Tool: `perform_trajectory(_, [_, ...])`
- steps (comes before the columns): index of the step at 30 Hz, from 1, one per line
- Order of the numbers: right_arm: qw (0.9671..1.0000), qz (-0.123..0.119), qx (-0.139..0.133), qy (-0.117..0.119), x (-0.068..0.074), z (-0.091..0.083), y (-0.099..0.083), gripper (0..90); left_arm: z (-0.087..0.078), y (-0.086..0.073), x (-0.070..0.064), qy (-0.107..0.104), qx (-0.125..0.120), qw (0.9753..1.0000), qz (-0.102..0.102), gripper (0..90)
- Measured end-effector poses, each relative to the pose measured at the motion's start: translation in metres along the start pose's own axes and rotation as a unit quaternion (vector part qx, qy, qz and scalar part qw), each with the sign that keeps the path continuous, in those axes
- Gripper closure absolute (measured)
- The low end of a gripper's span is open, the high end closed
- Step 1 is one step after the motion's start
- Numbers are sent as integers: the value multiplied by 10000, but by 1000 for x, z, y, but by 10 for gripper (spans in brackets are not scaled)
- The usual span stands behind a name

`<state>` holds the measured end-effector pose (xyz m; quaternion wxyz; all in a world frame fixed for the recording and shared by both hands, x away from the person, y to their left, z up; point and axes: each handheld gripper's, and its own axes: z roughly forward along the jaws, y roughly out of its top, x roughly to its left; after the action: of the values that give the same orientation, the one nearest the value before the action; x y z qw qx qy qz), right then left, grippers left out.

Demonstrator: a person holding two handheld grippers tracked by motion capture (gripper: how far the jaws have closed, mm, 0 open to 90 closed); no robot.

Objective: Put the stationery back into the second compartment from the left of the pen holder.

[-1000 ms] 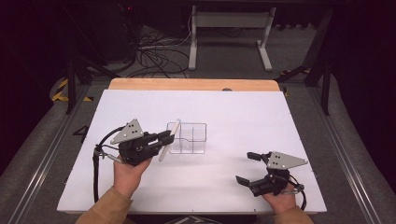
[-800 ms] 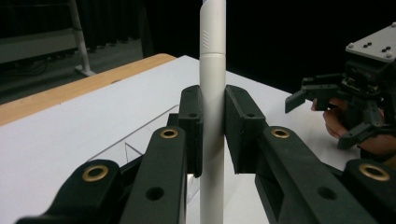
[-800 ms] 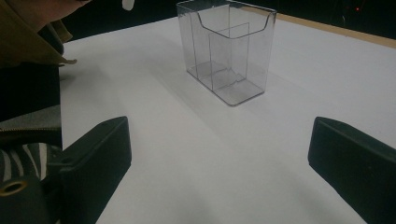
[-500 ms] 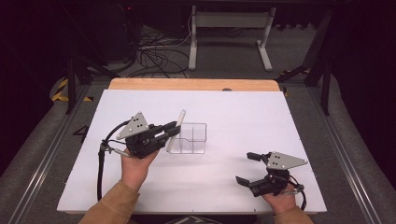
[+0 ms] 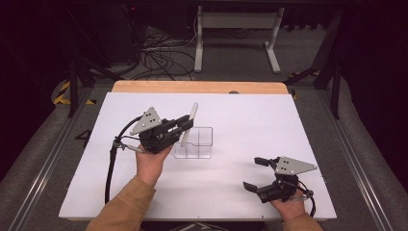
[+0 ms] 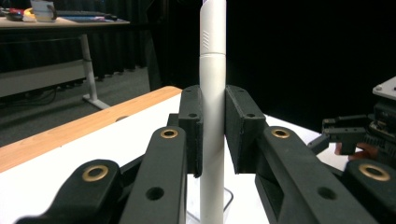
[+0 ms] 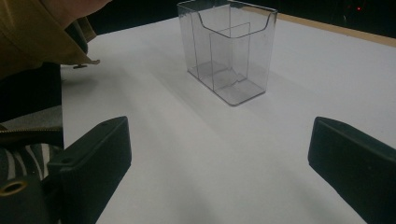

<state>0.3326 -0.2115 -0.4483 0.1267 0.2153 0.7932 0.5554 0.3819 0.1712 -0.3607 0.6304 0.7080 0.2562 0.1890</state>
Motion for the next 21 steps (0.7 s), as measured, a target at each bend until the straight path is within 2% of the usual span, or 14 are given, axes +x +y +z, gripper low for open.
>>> perform_trajectory(13, [10000, 20, 0, 24, 0, 0, 0, 66, 23, 3, 3, 81, 141, 9998, 93, 782])
perform_trajectory(16, [10000, 14, 2, 19, 0, 0, 0, 66, 28, 3, 2, 108, 86, 9998, 115, 782])
perform_trajectory(21, [10000, 25, 9, 42, 0, 0, 0, 66, 36, 1, 3, 135, 144, 9997, 109, 782])
